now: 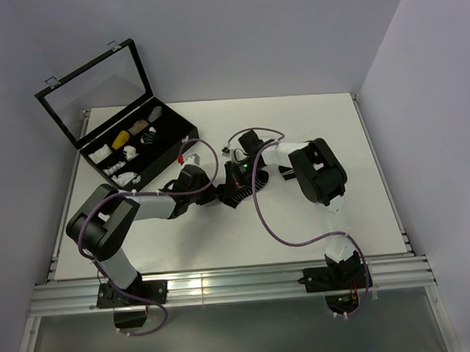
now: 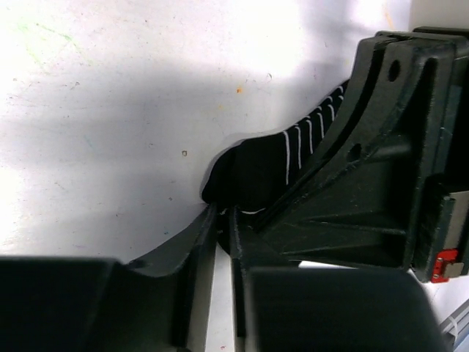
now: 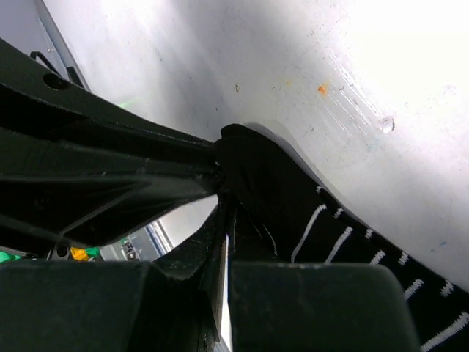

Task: Roll the socks
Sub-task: Roll the sock at the center of the board.

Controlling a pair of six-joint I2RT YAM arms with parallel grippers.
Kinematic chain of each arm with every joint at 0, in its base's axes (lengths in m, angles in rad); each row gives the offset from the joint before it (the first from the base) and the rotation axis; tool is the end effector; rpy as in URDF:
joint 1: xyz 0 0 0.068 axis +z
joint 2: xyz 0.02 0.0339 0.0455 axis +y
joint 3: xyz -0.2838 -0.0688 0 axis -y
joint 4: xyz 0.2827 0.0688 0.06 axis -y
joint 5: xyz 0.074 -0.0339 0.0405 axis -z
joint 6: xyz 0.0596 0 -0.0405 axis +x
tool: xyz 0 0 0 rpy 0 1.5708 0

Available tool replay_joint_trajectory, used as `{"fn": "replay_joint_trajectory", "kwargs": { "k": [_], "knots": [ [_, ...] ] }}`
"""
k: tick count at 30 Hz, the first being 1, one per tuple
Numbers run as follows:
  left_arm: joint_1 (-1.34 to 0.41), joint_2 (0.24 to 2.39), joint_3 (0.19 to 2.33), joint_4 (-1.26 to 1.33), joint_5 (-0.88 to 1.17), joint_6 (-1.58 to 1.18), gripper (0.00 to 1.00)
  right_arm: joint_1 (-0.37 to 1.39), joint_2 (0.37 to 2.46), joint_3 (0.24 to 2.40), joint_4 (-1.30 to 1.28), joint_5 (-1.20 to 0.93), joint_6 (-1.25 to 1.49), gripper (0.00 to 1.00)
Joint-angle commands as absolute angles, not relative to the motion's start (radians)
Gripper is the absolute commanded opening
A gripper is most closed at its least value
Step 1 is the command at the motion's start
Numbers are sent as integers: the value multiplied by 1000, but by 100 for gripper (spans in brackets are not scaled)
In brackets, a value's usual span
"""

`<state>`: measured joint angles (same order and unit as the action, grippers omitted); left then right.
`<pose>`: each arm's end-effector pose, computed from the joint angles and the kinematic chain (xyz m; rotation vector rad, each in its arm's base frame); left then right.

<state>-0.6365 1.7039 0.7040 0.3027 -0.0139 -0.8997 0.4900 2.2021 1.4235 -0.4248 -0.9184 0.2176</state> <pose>0.2927 -0.2153 0.1036 -0.3220 2.3732 -0.7649 0.3928 0.2632 0.0839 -0.6269 2.7041 1.4600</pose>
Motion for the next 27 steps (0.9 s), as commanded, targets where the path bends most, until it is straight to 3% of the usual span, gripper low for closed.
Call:
{"fn": "replay_joint_trajectory", "kwargs": {
  "k": [1, 6, 11, 19, 23, 27],
  "knots": [
    [-640, 1756, 675, 152, -9, -856, 18, 483, 2157, 1401, -387, -851, 215, 1],
    [-640, 1750, 683, 129, -9, -851, 0, 491, 2097, 1364, -354, -803, 219, 11],
    [-640, 1724, 698, 46, -49, -859, 0, 531, 1881, 1223, -241, -642, 207, 29],
    [-641, 1640, 710, -98, -89, -910, 0, 667, 1541, 872, 102, -280, 180, 38],
    [-641, 1615, 718, -139, -84, -930, 0, 762, 1506, 761, 259, -160, 150, 47],
    [-641, 1591, 723, -184, -89, -946, 0, 834, 1519, 707, 382, -81, 130, 49]
  ]
}}
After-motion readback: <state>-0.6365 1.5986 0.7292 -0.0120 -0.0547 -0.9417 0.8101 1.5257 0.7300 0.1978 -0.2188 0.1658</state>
